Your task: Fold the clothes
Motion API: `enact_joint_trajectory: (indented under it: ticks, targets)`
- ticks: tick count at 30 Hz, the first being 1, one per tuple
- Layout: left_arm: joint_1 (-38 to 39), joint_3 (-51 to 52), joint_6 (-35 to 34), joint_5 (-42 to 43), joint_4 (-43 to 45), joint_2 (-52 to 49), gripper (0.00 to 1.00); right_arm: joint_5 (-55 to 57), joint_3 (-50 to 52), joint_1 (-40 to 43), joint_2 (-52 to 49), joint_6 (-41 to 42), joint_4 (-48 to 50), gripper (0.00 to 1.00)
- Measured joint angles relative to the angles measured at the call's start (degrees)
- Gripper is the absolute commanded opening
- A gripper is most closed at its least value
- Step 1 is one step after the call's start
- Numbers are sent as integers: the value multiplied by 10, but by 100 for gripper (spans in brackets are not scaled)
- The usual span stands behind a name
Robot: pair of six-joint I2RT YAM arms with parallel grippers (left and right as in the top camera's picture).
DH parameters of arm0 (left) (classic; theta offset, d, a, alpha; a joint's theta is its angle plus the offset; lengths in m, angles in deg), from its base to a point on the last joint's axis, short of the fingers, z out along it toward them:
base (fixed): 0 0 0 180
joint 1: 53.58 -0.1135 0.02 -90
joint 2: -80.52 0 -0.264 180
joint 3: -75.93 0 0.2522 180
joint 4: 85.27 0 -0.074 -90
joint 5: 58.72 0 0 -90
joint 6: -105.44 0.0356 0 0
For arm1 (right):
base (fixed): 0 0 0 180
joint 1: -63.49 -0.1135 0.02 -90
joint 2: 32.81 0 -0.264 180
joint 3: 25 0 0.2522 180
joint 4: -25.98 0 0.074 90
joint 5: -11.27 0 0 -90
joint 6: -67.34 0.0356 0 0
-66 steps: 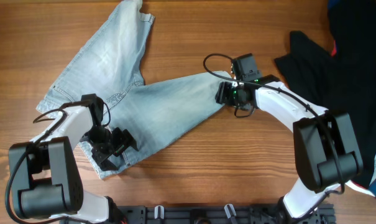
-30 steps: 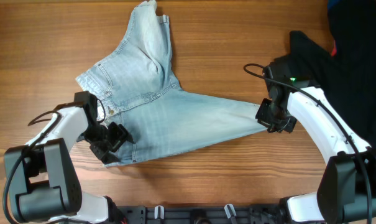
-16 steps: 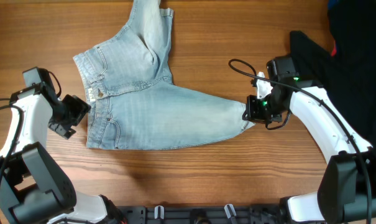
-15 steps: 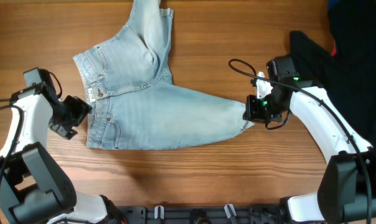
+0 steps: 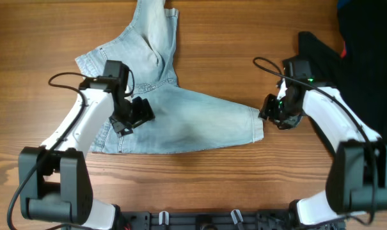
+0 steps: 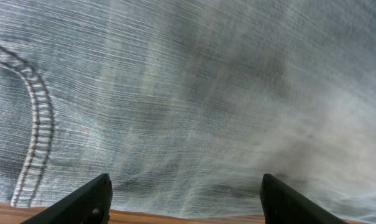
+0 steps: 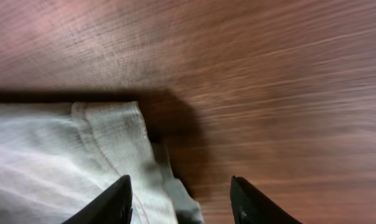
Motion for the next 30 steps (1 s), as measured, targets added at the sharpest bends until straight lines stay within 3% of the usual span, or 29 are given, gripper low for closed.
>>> enact_joint_trajectory:
  ticks: [3,5,6,7,15,18,20,21,22,24,26,30]
  targets:
    - [23,0,0,-13,0,0,77,-45,2,0,-43,-25,15,56]
    - [28,1,0,-16,4,0,77,-99,1,-1,-64,-52,24,38]
    - [28,3,0,-17,7,0,77,-113,1,-3,-68,-64,28,15]
    - [28,7,0,-19,14,0,76,-125,0,-7,-73,-74,33,4]
    - [28,84,0,-21,85,-1,73,-117,1,-16,-70,-61,31,4]
    - [28,105,0,-22,101,-1,73,-91,-3,-23,10,-47,26,5]
    - [28,107,0,-21,104,0,73,-91,-7,-52,89,-96,23,6]
    - [28,108,0,-21,105,1,73,-93,-12,-80,119,-121,17,9]
    - [28,108,0,-21,106,2,73,-93,-18,-120,141,-153,2,23]
    - [28,109,0,-21,106,2,73,-60,-20,-198,148,-185,-17,32]
    - [28,109,0,-21,106,3,74,31,-20,-232,139,-143,-23,33]
    - [28,110,0,-21,105,3,76,198,-20,-210,114,-19,-51,34]
